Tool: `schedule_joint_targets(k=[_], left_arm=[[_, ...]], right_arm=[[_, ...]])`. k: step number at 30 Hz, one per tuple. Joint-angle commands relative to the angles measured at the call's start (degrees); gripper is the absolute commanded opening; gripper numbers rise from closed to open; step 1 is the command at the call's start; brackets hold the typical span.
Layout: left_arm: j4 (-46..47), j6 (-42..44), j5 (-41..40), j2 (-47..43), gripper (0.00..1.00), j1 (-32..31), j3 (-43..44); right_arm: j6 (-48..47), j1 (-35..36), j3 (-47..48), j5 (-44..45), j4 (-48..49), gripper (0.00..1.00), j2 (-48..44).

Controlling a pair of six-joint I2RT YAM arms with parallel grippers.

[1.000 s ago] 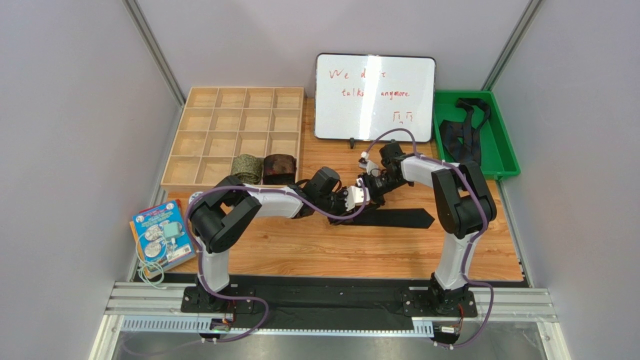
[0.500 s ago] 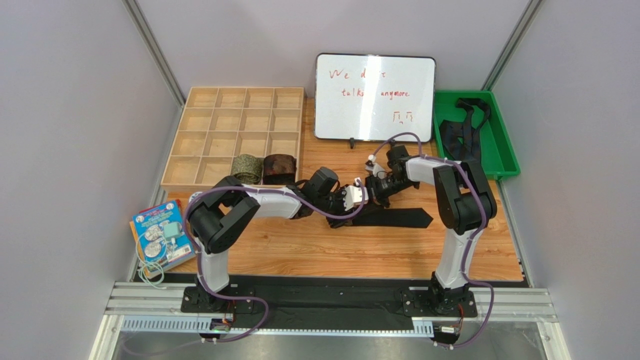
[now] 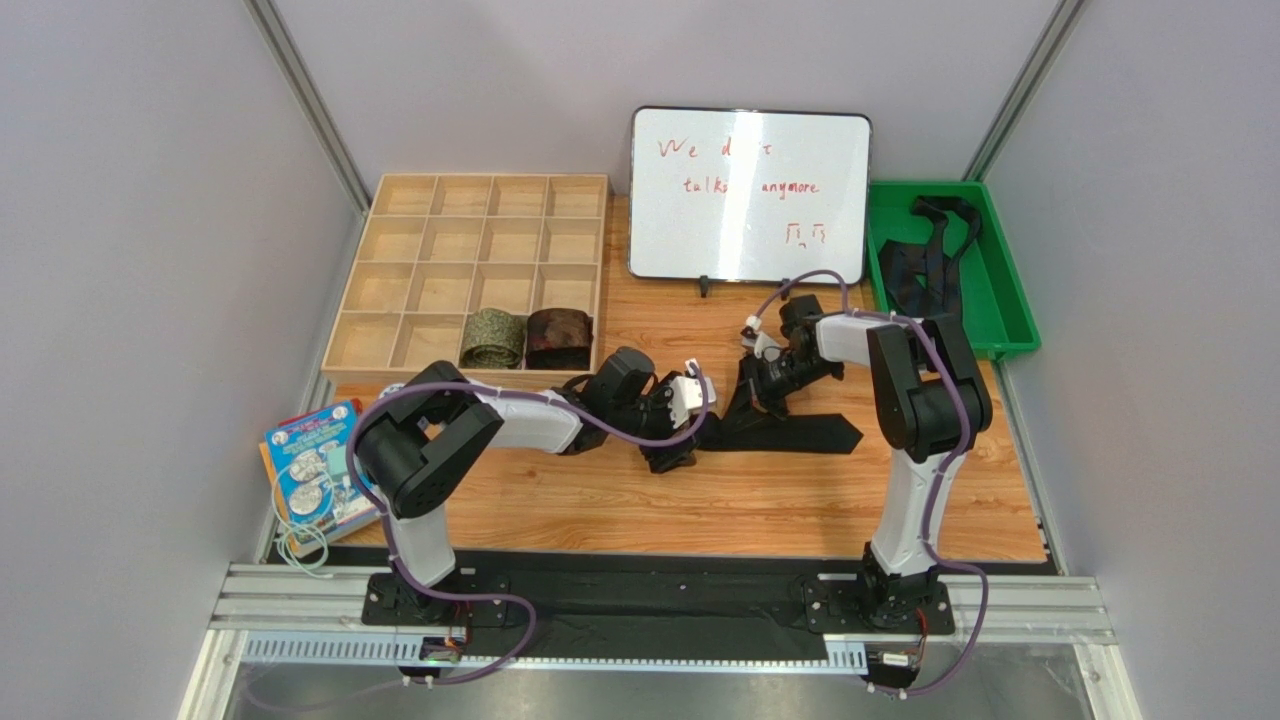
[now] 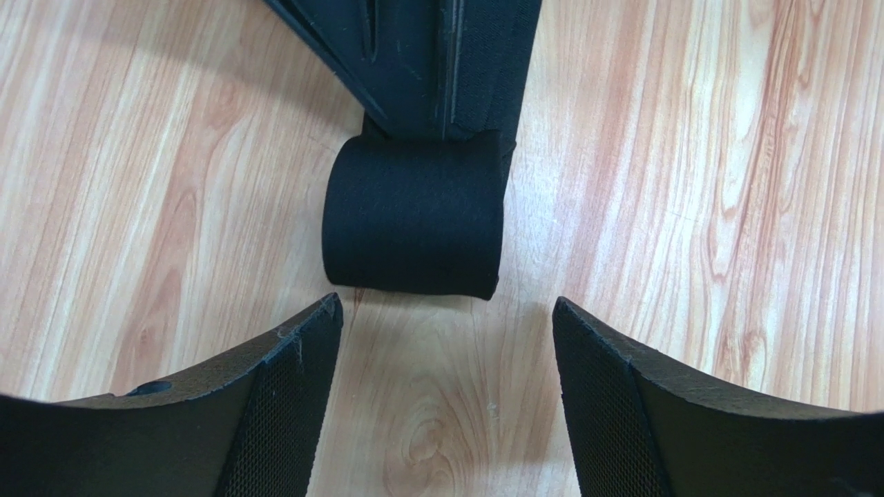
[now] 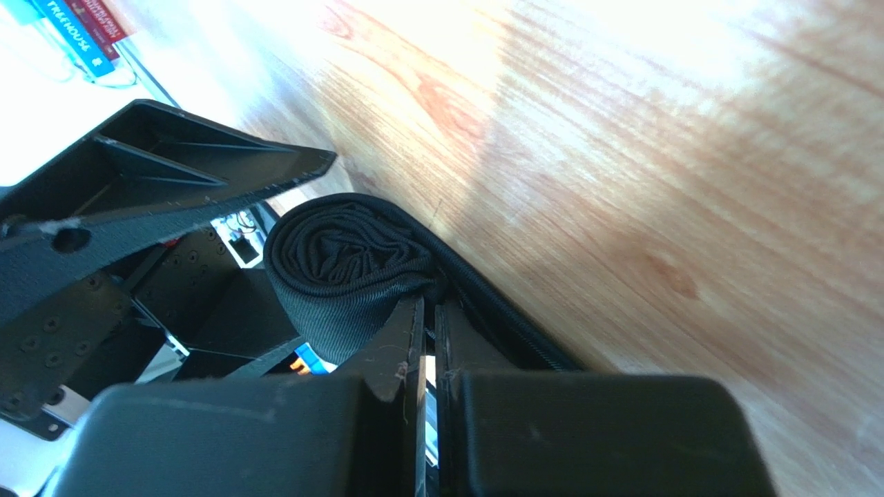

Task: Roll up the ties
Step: Roll the tie at the center of the board.

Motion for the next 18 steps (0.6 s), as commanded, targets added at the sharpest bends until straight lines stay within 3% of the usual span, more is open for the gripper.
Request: schedule_joint_targets(k=[1, 4, 10, 13, 18], left_arm=[[9.86, -7.60, -0.63, -0.81, 0.80, 0.71, -2.90], [17.18, -10.85, 0.86, 1.83, 0.87, 0.71, -3.78], [23.08, -13.58, 0.77, 6.66, 0.88, -1.40, -1.24], [23.61, -13.76, 0.25, 8.60, 0.81, -1.93, -0.18], [23.61, -10.69, -1.77, 9.75, 0.53, -2.54, -0.96]], right_arm=[[-1.96, 0.63, -0.58, 16.96, 2.18, 0.00, 1.65], [-1.17, 1.15, 0.04, 19.59, 1.83, 0.00, 1.91], [1.03, 4.75, 1.44, 25.57, 1.75, 0.00, 2.87], [2.08, 5.63, 1.88, 25.75, 1.74, 0.00, 4.28], [3.05, 5.72, 2.41, 22.60, 3.23, 0.00, 6.30]])
